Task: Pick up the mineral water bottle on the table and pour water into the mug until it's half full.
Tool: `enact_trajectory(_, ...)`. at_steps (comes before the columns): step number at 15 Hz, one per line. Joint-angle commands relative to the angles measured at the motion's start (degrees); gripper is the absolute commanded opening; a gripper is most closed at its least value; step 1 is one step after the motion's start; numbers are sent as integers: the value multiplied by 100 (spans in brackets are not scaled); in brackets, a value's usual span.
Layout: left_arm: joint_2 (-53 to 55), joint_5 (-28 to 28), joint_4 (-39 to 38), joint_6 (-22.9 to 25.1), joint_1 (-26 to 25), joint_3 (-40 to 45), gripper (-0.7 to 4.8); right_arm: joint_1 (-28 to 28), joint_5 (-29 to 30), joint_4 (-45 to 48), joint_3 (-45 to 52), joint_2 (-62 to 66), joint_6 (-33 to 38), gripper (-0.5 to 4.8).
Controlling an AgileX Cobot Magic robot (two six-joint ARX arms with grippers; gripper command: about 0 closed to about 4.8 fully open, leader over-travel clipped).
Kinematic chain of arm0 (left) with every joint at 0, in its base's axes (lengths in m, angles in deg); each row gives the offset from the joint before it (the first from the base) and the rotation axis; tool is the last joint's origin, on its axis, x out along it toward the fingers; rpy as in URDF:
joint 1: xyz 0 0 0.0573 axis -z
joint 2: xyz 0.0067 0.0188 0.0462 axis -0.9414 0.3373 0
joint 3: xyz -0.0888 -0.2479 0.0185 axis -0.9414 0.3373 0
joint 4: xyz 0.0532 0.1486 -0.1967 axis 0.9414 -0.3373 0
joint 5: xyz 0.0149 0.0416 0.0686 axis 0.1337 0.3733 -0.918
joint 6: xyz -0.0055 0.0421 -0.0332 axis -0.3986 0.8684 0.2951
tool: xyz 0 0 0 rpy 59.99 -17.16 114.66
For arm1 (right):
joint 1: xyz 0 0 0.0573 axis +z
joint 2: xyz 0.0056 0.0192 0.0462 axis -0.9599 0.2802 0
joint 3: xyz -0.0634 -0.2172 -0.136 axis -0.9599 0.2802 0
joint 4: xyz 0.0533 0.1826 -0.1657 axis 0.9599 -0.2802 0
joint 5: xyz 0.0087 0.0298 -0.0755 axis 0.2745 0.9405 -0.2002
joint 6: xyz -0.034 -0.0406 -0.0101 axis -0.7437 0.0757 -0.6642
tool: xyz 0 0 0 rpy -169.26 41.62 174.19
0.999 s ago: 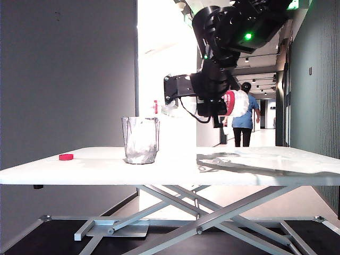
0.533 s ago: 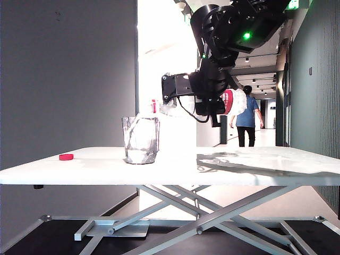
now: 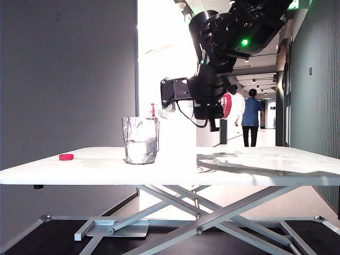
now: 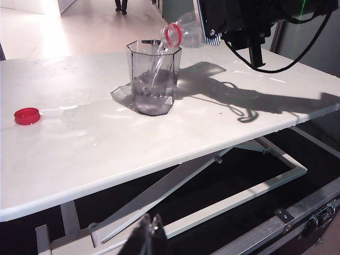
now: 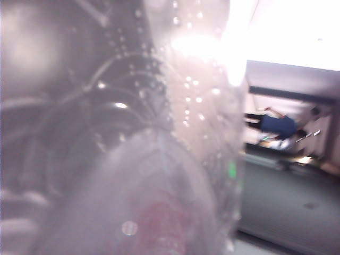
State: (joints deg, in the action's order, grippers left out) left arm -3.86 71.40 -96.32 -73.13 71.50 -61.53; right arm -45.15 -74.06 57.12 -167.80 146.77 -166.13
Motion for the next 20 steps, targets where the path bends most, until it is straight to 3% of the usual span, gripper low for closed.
enact_trajectory(1,7,11,-15,2,2,-4,-5,7,136,315,-70,-72,1480,179)
enact_trajectory(6,7,9,-17,0,2,-4,-5,-37,605,313,-63,-236,4155,179)
enact_trajectory(8,7,11,-15,0,2,-4,-5,-155,1091,313,-61,-363,5034,179)
enact_trajectory(10,7,13,-15,-2,2,-7,-5,-400,1779,319,-55,-457,5897,179)
enact_trajectory(12,7,24,-15,-13,2,-7,-5,-841,2911,389,7,-459,6824,180)
enact_trajectory(13,7,33,-15,-52,2,-7,-5,-1032,3486,686,146,-459,7208,180)
enact_trajectory(14,4,33,-13,-111,2,-7,-5,-1344,4068,1580,570,-459,7726,180)
enact_trajectory(17,7,33,-15,-136,2,-7,-5,-1799,4957,3150,1438,-448,8113,180)
enact_trajectory(20,4,31,-13,-131,2,-7,-5,-1978,5392,3729,1878,-424,8113,179)
